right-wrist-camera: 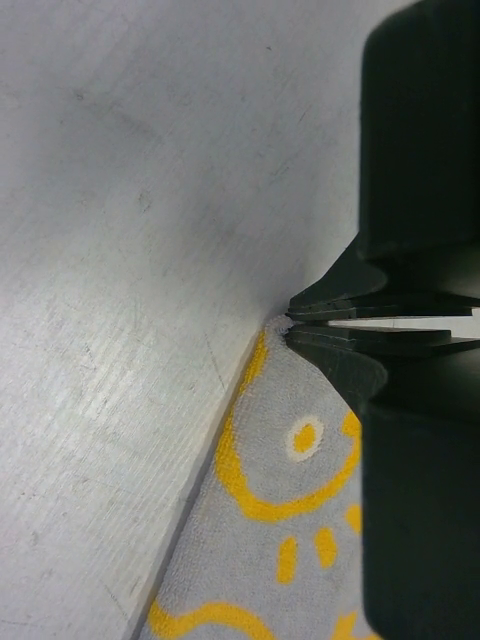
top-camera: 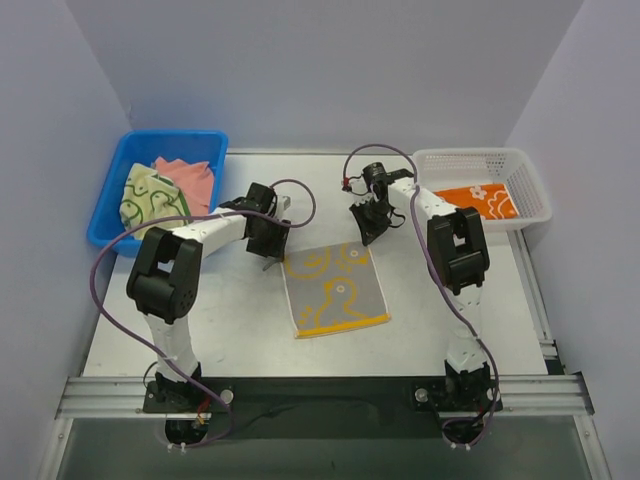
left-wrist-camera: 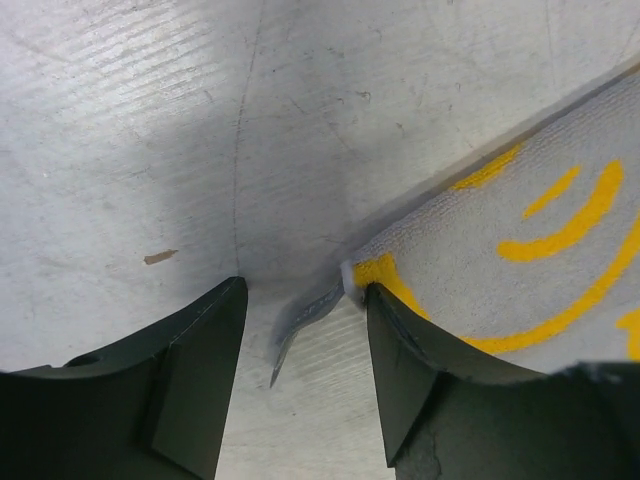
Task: Fold and stack the towels
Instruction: Fold the towel
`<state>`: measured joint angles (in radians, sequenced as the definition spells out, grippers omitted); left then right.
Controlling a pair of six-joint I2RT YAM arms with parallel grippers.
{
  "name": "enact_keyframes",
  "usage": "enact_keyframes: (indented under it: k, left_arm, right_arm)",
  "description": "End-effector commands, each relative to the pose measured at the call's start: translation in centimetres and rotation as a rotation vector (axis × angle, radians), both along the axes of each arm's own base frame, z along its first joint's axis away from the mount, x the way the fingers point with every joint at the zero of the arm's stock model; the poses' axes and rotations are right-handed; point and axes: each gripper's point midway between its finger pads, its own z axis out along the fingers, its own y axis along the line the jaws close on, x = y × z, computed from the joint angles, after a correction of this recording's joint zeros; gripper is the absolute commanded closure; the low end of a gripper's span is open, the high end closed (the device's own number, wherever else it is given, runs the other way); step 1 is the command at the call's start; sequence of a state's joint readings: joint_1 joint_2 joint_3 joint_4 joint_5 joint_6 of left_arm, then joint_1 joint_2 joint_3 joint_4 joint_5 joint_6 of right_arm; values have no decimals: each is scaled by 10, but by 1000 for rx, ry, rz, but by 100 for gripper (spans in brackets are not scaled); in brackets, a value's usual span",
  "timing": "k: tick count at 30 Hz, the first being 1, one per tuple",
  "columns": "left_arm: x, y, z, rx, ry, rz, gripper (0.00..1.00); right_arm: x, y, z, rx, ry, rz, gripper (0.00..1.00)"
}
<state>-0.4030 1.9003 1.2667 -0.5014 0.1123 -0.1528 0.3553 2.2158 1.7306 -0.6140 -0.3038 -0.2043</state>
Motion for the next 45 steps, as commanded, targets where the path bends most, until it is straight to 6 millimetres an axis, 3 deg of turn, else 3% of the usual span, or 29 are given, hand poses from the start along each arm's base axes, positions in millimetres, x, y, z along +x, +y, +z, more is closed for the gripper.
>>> enact_keyframes:
  k: [1,12,21,24,25,32,37,45]
  left_arm:
    - [9,1,6,81,-43,-117,38]
    - [16,-26,-6,42,-25,-261,43]
    - [8,-28,-17,31,21,-290,58]
    - [1,-30,-24,17,59,-307,65]
    - [-1,-31,-28,14,75,-313,73]
    - [-10,-24,-36,36,115,-321,99]
    - [15,-23,-12,26,34,-301,100]
    - [75,-31,38,16,-157,-303,100]
  right_arm:
    - [-8,0,13,-4,1,29,100]
    - [-14,-3,8,-13,17,28,100]
    - [-14,-4,7,-16,15,26,100]
    - [-13,-4,9,-15,12,26,100]
    - [-14,-5,9,-15,12,26,100]
    - [-10,-7,12,-7,1,19,100]
    - [1,-8,24,13,-44,-6,100]
    - [31,-13,50,-7,-181,-73,100]
